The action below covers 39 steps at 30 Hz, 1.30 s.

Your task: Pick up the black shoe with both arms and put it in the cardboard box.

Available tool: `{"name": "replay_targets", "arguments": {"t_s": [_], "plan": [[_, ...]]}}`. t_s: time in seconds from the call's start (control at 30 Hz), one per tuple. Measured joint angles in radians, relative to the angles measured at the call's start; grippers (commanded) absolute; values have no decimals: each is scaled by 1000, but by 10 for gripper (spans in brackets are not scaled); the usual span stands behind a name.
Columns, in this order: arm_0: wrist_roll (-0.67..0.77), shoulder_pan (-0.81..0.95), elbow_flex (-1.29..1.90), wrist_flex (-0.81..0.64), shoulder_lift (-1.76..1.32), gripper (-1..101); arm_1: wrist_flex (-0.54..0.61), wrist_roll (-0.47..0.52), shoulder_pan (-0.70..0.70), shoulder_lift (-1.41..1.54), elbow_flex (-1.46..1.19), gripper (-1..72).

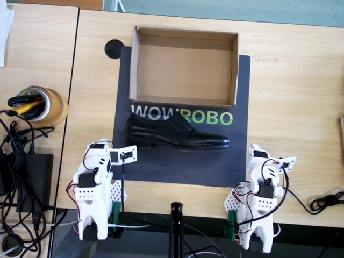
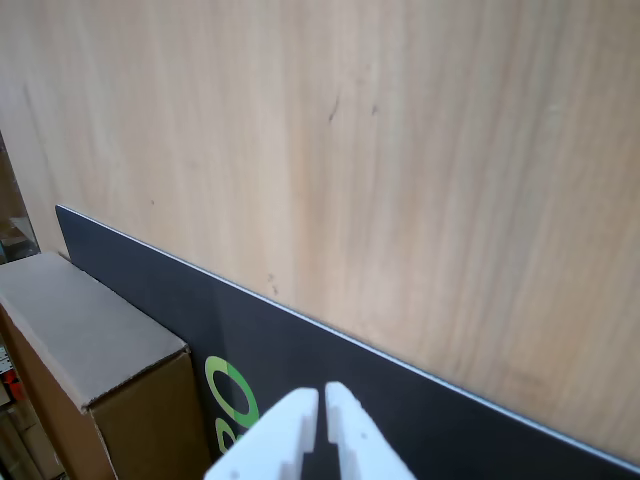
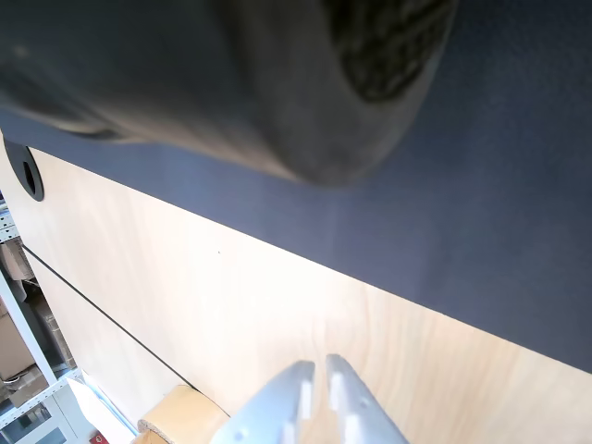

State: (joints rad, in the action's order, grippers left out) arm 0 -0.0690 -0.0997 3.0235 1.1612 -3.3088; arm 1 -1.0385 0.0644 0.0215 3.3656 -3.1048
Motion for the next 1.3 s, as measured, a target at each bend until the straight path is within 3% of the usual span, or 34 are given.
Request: {"name": "replay_targets", "arguments": {"t_s": [0.53, 0.67, 1.1, 1.3], "plan": [[0, 0, -2, 0, 0, -2, 15, 15, 5, 0, 6, 0], [0, 3, -31, 0, 0, -2, 9, 61, 14, 0, 55, -2], [-9, 14, -233, 3, 98, -2, -38, 86, 41, -195, 382, -2], [5, 14, -434, 15, 291, -2, -147, 80, -9, -357, 607, -2]]}}
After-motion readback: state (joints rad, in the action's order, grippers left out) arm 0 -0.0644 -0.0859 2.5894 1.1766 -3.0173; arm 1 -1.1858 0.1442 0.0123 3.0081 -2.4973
